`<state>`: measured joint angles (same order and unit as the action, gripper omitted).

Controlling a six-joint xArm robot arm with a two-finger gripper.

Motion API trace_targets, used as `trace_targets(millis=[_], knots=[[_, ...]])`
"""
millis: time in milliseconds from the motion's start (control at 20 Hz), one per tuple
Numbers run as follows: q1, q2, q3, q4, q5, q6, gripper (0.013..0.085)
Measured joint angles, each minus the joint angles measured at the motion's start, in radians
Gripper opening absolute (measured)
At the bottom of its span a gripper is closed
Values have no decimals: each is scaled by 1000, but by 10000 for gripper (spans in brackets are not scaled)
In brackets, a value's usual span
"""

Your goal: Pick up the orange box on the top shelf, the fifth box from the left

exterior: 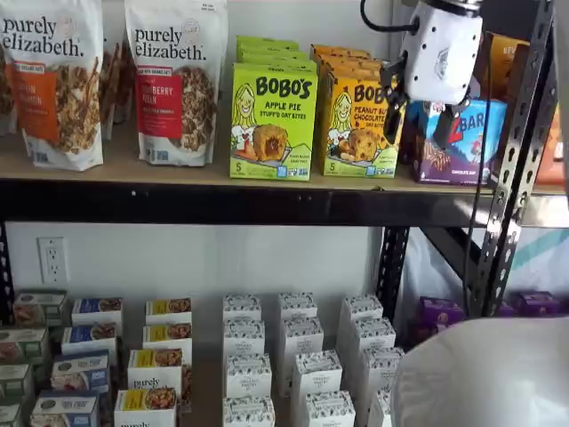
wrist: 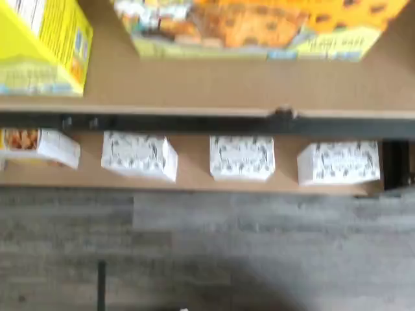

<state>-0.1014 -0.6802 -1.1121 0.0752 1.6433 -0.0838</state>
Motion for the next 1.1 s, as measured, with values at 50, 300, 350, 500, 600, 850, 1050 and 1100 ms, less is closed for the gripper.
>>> trace_targets(millis=[50,300,350,500,600,850,1050,1100], knots=[[-15,9,-1,15,-19,-15,850],[-90,62,-16,91,-99,-96,850],[-104,69,-18,115,-116,-114,850],[-126,82,-16,166,-189,-153,850],[-123,94,-23,174,-226,-158,850],[-70,133,-53,101,-297,-103,850],[-35,171,-96,59,-300,-61,850],[-31,177,-106,56,-292,-56,850]])
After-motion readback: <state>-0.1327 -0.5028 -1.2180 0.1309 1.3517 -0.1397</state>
